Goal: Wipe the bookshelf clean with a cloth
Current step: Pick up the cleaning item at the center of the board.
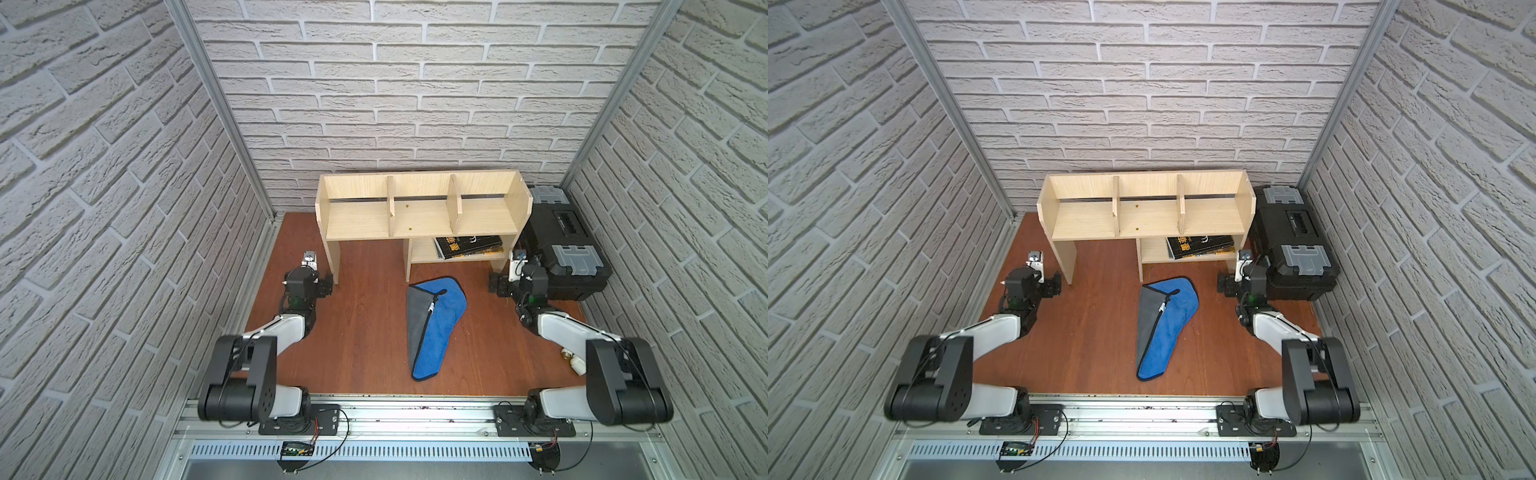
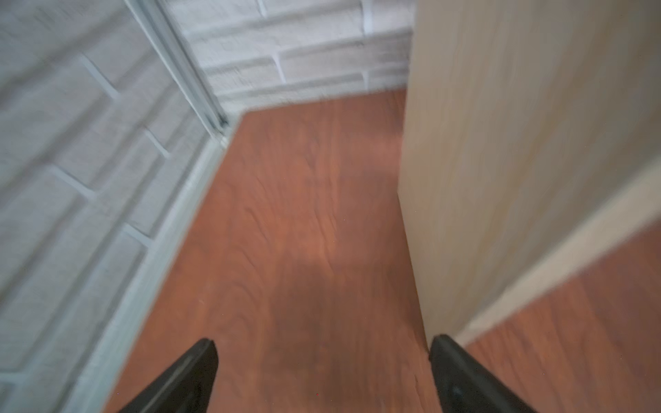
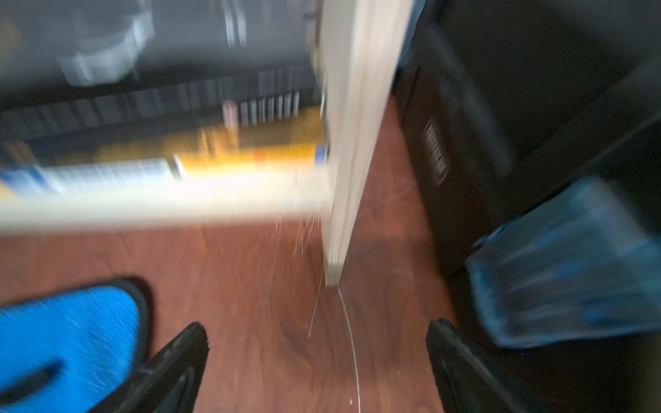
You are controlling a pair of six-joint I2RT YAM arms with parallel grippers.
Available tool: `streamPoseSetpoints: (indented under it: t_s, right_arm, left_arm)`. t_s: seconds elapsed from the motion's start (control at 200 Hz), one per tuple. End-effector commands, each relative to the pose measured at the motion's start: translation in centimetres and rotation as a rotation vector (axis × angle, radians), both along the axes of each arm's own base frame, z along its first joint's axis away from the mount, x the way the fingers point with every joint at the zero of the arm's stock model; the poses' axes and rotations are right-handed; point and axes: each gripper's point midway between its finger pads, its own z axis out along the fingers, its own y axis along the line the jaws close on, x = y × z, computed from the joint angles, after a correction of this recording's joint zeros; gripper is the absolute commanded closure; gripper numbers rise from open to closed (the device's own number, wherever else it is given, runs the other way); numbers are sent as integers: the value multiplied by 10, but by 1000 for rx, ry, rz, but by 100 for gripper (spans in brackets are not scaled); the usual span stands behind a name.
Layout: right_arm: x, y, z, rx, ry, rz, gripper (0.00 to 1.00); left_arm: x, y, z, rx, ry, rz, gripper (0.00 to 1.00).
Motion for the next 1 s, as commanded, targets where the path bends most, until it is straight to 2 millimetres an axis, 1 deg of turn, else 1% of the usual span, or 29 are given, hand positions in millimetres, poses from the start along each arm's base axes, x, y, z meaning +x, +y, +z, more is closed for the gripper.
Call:
streamPoseSetpoints:
  t_s: [0.0, 0.025, 0.045, 0.08, 0.1, 0.125, 0.17, 0.225, 0.24, 0.26, 0.305, 0.35, 0.415, 0.43, 0.44, 0.48, 0.52, 0.58, 0.585, 0.615, 0.64, 0.695, 0.74, 0.785, 0.815, 0.85, 0.945, 0.995]
  right_arm:
    - [-52, -22, -6, 147, 130, -268, 1]
    - [-65, -29, -24, 251, 154, -369, 1]
    - [-70, -27, -33, 343, 185, -365, 1]
    - [-70, -20, -37, 450, 225, -303, 0]
    - [-75, -19, -38, 464, 261, -309, 4]
    - [-84, -20, -38, 454, 315, -334, 4]
    - [-95, -12, -31, 414, 351, -332, 5]
    - [-110, 3, -17, 325, 363, -307, 5]
    - [-114, 13, -13, 296, 367, -280, 5]
    - [-119, 24, -8, 262, 372, -244, 5]
    - [-130, 57, -3, 197, 398, -149, 6]
    - [-141, 97, -7, 165, 440, -41, 8]
    - [-158, 158, -20, 128, 499, 107, 9]
    - [-162, 170, -24, 117, 516, 132, 8]
    - [-165, 178, -27, 110, 528, 149, 8]
    - [-173, 207, -39, 97, 574, 196, 7]
    - [-177, 229, -50, 97, 609, 209, 5]
    - [-176, 257, -66, 108, 676, 190, 4]
    - [-177, 258, -68, 104, 688, 187, 4]
    - [-171, 271, -69, 91, 714, 182, 11]
    - [-167, 277, -70, 47, 726, 180, 15]
    - [-162, 292, -74, -32, 698, 207, 15]
    - [-160, 299, -79, -30, 681, 223, 14]
    - [-157, 301, -83, -4, 661, 233, 15]
    - [-155, 298, -84, 0, 645, 229, 12]
    - [-152, 290, -89, 3, 628, 199, 9]
    - [-149, 270, -109, 61, 668, 153, 10]
    - [-147, 264, -112, 60, 664, 154, 11]
  left_arm:
    - [-36, 29, 62, -109, 28, 232, 7]
    - [-40, 19, 66, -163, 56, 192, 13]
    - [-45, 14, 69, -191, 77, 183, 15]
    - [-58, 8, 74, -237, 96, 201, 19]
    - [-66, 4, 76, -263, 99, 211, 20]
    - [-77, 0, 80, -302, 88, 217, 20]
    - [-96, -8, 87, -372, 43, 219, 17]
    - [-113, -19, 104, -436, -42, 176, 5]
    - [-116, -22, 110, -446, -64, 163, 2]
    - [-122, -26, 119, -455, -93, 139, 2]
    - [-128, -33, 133, -467, -117, 99, 4]
    - [-129, -42, 137, -473, -97, 54, 8]
    - [-123, -59, 131, -499, -23, 2, 8]
    - [-123, -63, 131, -504, -14, -13, 8]
    - [-120, -66, 126, -506, 14, -13, 8]
    - [-115, -77, 118, -515, 65, -24, 7]
    - [-112, -87, 113, -504, 104, -31, 6]
    - [-110, -99, 108, -432, 145, -27, 4]
    - [-110, -100, 108, -422, 147, -26, 4]
    - [-110, -103, 108, -371, 152, -18, 2]
    - [-109, -106, 107, -333, 162, -15, 2]
    - [-107, -116, 103, -312, 182, -34, 4]
    - [-107, -122, 98, -320, 195, -53, 5]
    - [-107, -129, 93, -336, 198, -77, 6]
    - [-107, -133, 90, -346, 198, -98, 7]
    - [-109, -139, 87, -355, 195, -127, 8]
    - [-113, -149, 83, -351, 180, -165, 8]
    - [-115, -150, 82, -339, 180, -166, 8]
